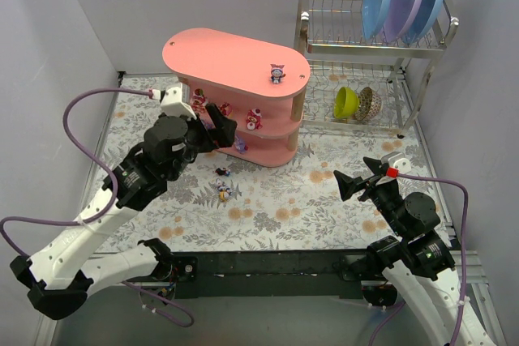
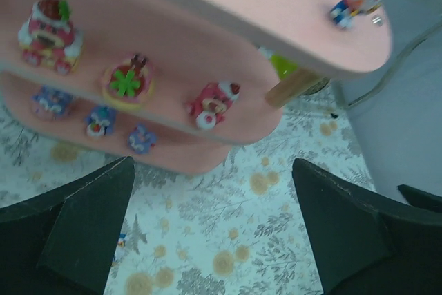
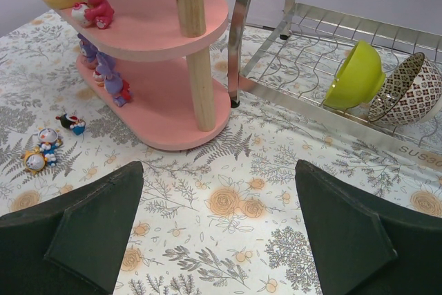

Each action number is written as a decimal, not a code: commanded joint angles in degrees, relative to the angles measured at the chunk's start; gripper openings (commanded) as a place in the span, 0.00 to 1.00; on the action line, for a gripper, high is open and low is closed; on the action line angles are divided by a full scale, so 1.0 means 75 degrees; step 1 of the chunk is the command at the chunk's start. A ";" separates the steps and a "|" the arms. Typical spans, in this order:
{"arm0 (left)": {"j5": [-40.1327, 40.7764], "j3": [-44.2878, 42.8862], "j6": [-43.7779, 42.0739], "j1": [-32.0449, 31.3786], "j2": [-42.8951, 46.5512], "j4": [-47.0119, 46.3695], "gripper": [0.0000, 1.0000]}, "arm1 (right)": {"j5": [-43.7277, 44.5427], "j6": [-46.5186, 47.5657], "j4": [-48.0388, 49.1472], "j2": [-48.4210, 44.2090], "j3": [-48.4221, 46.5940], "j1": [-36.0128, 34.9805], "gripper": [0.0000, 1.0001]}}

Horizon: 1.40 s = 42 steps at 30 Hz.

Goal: Place and organize the plastic toys onto the shelf

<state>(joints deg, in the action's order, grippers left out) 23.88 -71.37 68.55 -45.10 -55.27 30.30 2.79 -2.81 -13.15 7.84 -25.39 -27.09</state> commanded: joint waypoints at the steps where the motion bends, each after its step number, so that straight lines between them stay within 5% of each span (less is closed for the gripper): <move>1: 0.0390 0.0948 0.1077 0.0025 0.0115 0.1174 0.98 | -0.0032 0.0035 0.0429 -0.0072 -0.0014 -0.0032 0.98; 19: 0.0296 0.3480 0.3046 0.0025 -0.0682 0.0964 0.98 | -0.0020 0.0023 0.0417 -0.0084 -0.0014 -0.0032 0.98; 42: 0.0695 0.3657 0.3621 0.0025 -0.2100 0.0307 0.98 | -0.0055 0.0035 0.0429 -0.0072 -0.0002 -0.0032 0.98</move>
<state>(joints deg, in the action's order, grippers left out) 26.87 -42.74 94.78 -45.10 -69.76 33.80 2.61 -2.81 -13.15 7.84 -25.39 -27.09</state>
